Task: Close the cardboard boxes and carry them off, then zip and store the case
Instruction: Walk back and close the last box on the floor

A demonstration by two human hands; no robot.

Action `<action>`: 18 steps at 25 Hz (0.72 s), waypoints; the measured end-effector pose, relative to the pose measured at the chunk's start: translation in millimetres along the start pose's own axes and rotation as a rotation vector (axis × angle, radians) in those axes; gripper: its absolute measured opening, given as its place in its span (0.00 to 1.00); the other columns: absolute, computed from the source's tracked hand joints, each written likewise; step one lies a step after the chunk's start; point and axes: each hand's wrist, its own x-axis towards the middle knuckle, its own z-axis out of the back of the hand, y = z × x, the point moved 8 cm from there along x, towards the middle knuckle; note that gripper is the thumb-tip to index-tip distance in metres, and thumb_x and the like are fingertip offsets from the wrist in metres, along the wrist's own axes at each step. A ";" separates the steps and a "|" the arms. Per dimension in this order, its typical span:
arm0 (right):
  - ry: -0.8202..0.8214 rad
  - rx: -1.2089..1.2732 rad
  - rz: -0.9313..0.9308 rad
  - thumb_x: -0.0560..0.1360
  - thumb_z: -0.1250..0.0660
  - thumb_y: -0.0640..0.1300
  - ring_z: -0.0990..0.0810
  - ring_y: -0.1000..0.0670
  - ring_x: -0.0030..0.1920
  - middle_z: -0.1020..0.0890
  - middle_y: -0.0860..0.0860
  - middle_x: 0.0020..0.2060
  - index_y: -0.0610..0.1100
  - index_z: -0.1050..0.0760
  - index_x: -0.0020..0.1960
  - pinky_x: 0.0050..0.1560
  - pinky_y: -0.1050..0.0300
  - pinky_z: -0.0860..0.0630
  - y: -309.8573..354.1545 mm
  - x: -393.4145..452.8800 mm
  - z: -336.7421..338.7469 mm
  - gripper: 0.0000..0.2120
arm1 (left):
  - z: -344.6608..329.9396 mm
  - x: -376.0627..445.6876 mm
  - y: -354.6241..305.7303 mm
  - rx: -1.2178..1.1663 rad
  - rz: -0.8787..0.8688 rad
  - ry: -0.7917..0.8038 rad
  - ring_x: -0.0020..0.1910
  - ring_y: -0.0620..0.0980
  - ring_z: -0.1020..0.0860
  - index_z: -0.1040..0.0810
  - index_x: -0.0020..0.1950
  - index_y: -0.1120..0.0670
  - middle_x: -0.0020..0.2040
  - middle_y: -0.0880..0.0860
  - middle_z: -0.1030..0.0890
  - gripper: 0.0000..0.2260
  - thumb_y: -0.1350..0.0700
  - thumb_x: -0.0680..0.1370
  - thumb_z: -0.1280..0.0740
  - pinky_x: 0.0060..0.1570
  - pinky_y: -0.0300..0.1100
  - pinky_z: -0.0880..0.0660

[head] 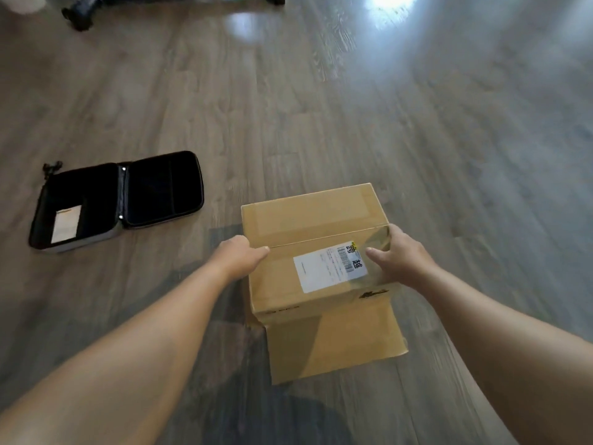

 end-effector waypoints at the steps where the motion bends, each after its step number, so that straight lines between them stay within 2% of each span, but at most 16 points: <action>1: -0.011 0.020 -0.002 0.74 0.28 0.58 0.20 0.45 0.56 0.18 0.49 0.55 0.49 0.28 0.64 0.54 0.50 0.24 -1.4 8.3 -2.8 0.23 | -7.5 5.4 3.4 -0.100 0.011 -0.008 0.51 0.53 0.22 0.25 0.58 0.56 0.53 0.52 0.22 0.20 0.41 0.78 0.34 0.48 0.46 0.24; 4: -0.088 0.150 -0.054 0.68 0.23 0.55 0.19 0.46 0.55 0.17 0.50 0.53 0.48 0.25 0.60 0.57 0.47 0.22 -2.5 23.4 -0.9 0.24 | -23.8 11.5 7.9 -0.413 0.041 0.023 0.50 0.54 0.20 0.28 0.60 0.55 0.54 0.53 0.20 0.18 0.46 0.78 0.32 0.51 0.53 0.19; 7: -0.123 0.168 -0.085 0.66 0.20 0.54 0.20 0.46 0.54 0.18 0.51 0.51 0.49 0.25 0.57 0.56 0.48 0.22 -0.9 27.2 5.8 0.24 | -16.7 14.4 0.9 -0.430 -0.017 0.017 0.52 0.54 0.19 0.27 0.62 0.57 0.55 0.54 0.20 0.19 0.47 0.78 0.30 0.53 0.55 0.20; 10: -0.131 0.207 -0.071 0.64 0.18 0.52 0.20 0.46 0.53 0.18 0.50 0.50 0.48 0.24 0.56 0.56 0.48 0.21 7.0 32.8 24.4 0.25 | 5.8 17.2 -13.3 -0.429 -0.108 -0.074 0.52 0.53 0.19 0.24 0.61 0.57 0.54 0.53 0.19 0.19 0.47 0.77 0.28 0.53 0.54 0.19; 12: -0.152 0.233 -0.055 0.61 0.16 0.50 0.19 0.47 0.51 0.18 0.49 0.50 0.46 0.25 0.56 0.55 0.48 0.20 13.3 35.8 38.8 0.29 | 17.6 18.2 -22.6 -0.423 -0.154 -0.142 0.51 0.52 0.18 0.22 0.57 0.56 0.52 0.52 0.18 0.16 0.48 0.76 0.26 0.52 0.52 0.19; 15: -0.240 0.269 -0.038 0.62 0.19 0.49 0.23 0.49 0.50 0.23 0.49 0.51 0.45 0.32 0.58 0.50 0.50 0.23 15.4 30.3 52.4 0.32 | 33.9 14.1 -34.4 -0.431 -0.222 -0.227 0.46 0.47 0.19 0.22 0.50 0.50 0.47 0.47 0.17 0.09 0.51 0.75 0.25 0.43 0.42 0.21; 18: -0.378 0.427 0.064 0.64 0.20 0.47 0.22 0.49 0.49 0.24 0.49 0.51 0.44 0.35 0.57 0.49 0.48 0.22 17.6 23.2 68.9 0.30 | 59.4 6.6 -52.0 -0.499 -0.364 -0.332 0.46 0.41 0.19 0.18 0.54 0.51 0.45 0.41 0.18 0.11 0.54 0.74 0.24 0.44 0.37 0.22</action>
